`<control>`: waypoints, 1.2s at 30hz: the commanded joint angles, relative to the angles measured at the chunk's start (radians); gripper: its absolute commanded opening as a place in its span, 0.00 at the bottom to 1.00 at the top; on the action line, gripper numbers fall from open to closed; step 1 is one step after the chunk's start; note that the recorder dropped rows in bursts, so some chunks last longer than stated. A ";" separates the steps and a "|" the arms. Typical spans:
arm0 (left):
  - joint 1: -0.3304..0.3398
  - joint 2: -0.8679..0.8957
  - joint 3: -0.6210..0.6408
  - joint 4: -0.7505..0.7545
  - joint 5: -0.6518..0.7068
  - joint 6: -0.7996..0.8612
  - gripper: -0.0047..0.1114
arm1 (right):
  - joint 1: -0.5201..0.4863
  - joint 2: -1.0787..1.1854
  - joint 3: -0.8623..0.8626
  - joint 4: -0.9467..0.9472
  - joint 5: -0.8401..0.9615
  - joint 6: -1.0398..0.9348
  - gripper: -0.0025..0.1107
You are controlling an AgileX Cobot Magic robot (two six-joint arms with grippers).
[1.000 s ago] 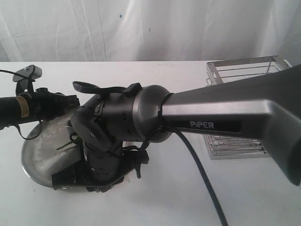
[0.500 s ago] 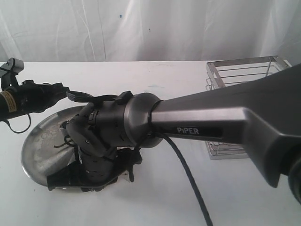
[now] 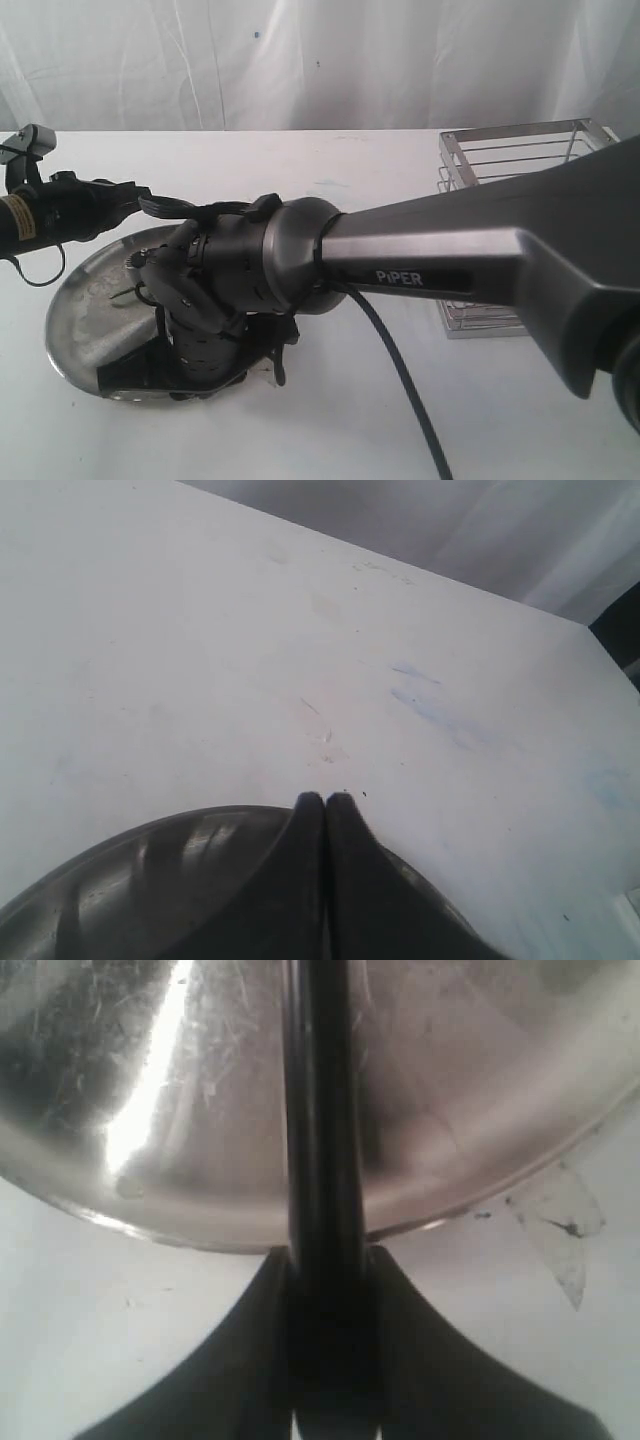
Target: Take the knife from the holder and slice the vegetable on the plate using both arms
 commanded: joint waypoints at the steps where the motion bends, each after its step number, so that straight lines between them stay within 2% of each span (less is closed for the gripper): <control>1: 0.003 -0.003 0.002 0.009 -0.007 0.004 0.04 | 0.000 -0.007 -0.005 -0.008 -0.034 -0.026 0.02; 10: 0.003 -0.003 0.002 0.009 -0.002 0.022 0.04 | 0.000 -0.007 -0.023 0.045 -0.004 -0.121 0.02; 17: 0.003 -0.003 0.002 -0.002 -0.002 0.032 0.04 | -0.024 0.028 -0.129 0.042 0.118 -0.176 0.02; 26: 0.003 0.001 -0.002 -0.006 0.007 0.084 0.04 | -0.033 0.081 -0.192 0.040 0.155 -0.203 0.02; 36: 0.001 0.105 -0.028 0.000 -0.014 0.053 0.04 | -0.033 0.093 -0.202 0.017 0.163 -0.205 0.02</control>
